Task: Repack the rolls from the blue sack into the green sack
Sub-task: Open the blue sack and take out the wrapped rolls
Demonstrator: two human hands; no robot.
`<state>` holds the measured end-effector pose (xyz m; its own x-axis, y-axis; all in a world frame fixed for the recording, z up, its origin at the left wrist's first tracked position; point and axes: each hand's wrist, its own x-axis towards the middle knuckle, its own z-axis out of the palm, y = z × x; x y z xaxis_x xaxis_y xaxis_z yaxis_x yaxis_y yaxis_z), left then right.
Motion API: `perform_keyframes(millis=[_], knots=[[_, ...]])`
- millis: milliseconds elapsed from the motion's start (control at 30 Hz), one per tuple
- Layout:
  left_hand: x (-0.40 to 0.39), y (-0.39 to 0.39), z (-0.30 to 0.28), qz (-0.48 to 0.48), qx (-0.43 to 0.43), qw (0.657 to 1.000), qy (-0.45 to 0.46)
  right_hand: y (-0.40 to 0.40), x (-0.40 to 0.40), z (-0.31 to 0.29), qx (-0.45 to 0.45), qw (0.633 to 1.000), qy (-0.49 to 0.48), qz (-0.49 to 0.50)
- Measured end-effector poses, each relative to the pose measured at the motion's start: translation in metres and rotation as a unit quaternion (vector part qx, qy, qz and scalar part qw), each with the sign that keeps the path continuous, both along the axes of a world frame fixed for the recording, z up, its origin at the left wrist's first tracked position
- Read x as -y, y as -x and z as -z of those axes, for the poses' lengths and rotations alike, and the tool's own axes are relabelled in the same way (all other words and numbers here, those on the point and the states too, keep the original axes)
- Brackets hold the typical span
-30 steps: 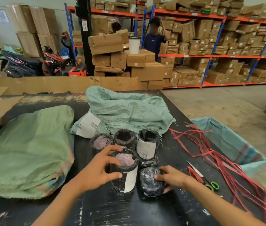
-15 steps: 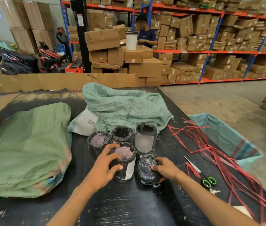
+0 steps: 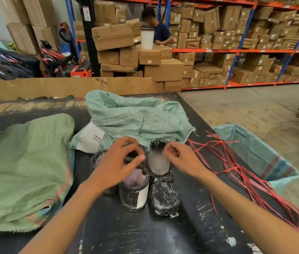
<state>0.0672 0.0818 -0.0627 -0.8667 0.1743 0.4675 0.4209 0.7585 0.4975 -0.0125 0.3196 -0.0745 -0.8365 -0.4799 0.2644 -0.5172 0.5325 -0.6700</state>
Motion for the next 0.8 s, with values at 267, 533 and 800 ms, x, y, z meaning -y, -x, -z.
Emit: perform_keyframes(millis=[267,533,800], knots=[[0.018,0.133,-0.043,-0.071,0.016,0.996,0.042,0.123,0.041,-0.053,-0.002,0.996,0.094,0.000],[0.032,0.226,-0.039,-0.099,0.320,0.914,0.228,0.242,0.087,-0.026,0.062,0.997,-0.011,-0.042],[0.032,0.270,-0.008,-0.140,0.454,0.803,0.359,0.283,0.111,0.028,0.129,0.892,-0.366,-0.231]])
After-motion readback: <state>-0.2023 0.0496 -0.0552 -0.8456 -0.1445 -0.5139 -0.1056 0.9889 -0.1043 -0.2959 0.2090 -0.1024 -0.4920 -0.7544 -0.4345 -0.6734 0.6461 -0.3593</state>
